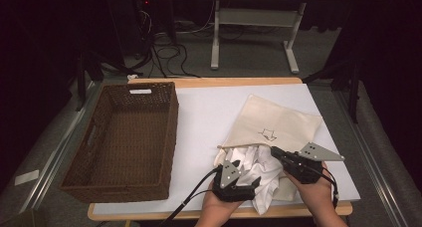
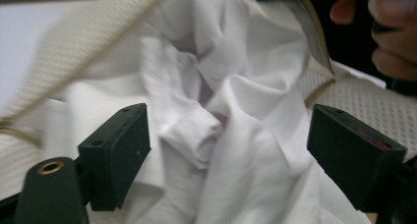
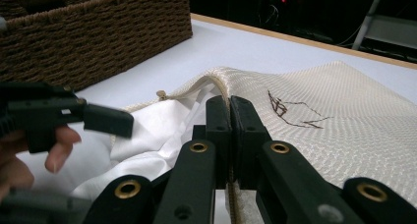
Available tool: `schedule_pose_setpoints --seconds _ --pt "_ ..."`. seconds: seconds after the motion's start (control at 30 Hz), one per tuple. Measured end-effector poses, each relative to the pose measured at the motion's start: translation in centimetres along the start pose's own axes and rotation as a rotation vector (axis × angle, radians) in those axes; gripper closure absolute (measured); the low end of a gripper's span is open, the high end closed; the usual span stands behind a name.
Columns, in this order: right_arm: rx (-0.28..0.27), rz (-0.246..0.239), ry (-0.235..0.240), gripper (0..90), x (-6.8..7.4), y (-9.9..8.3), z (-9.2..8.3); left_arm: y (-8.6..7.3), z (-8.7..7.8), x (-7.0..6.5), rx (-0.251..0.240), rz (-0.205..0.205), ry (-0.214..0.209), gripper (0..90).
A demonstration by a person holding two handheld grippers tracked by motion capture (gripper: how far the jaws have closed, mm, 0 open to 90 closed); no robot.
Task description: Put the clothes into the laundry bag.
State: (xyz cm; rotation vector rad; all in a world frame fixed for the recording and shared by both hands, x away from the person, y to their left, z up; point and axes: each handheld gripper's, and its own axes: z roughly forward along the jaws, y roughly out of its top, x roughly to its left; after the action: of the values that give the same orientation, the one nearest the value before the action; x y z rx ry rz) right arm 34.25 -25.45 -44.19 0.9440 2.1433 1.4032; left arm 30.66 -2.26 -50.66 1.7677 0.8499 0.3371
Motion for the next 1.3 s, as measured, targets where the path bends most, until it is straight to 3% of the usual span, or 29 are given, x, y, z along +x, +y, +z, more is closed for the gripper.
schedule_pose_setpoints --seconds 0.03,0.07,0.1,0.13,0.23,0.3,0.33,0.4,0.5,0.67,0.83,0.9,1.07,1.3 --pt "0.000 -0.003 0.001 88.4 0.0 -0.1 0.0 -0.1 1.2 -0.3 0.094 0.012 -0.001 15.8" --pt "0.001 -0.001 0.000 88.4 0.0 -0.1 0.0 -0.1 1.2 -0.3 0.094 0.012 -0.001 15.8" --pt "0.000 -0.002 0.000 88.4 0.0 -0.1 -0.1 -0.3 2.5 -0.7 0.192 0.040 0.004 16.2" --pt "-0.001 -0.003 0.003 88.4 -0.1 -0.1 -0.1 -0.3 2.9 -1.0 0.228 0.056 0.020 17.2" --pt "0.002 -0.002 0.006 88.4 -0.1 -0.1 -0.1 -0.2 3.5 -1.4 0.276 0.089 0.042 26.3" --pt "0.006 0.003 0.006 88.4 0.0 -0.1 0.0 0.0 3.7 -1.5 0.298 0.114 0.071 38.4" --pt "0.006 0.003 0.006 88.4 0.0 -0.1 0.0 0.0 3.6 -1.5 0.298 0.126 0.087 38.4" --pt "0.006 -0.004 0.009 88.4 0.1 -0.2 0.1 -0.2 3.3 -1.4 0.286 0.136 0.074 54.5" --pt "0.007 -0.005 0.008 88.4 0.1 -0.2 0.1 -0.2 3.2 -1.6 0.281 0.143 0.063 63.1" --pt "0.004 -0.004 0.006 88.4 0.0 -0.2 -0.1 0.7 2.0 -1.0 0.254 0.104 0.018 77.2" --pt "-0.001 -0.003 0.007 88.4 -0.1 -0.2 -0.2 1.6 0.6 -0.3 0.202 0.109 0.041 79.7" --pt "-0.002 -0.002 0.008 88.4 0.0 -0.1 -0.2 1.8 0.5 0.0 0.176 0.089 0.050 79.8" --pt "-0.009 -0.005 0.004 88.4 0.0 -0.1 -0.3 2.3 0.8 0.5 0.120 0.045 0.065 79.8" --pt "-0.020 0.003 0.004 88.5 0.0 0.1 -0.4 2.9 1.9 0.8 0.066 0.020 0.103 79.7"
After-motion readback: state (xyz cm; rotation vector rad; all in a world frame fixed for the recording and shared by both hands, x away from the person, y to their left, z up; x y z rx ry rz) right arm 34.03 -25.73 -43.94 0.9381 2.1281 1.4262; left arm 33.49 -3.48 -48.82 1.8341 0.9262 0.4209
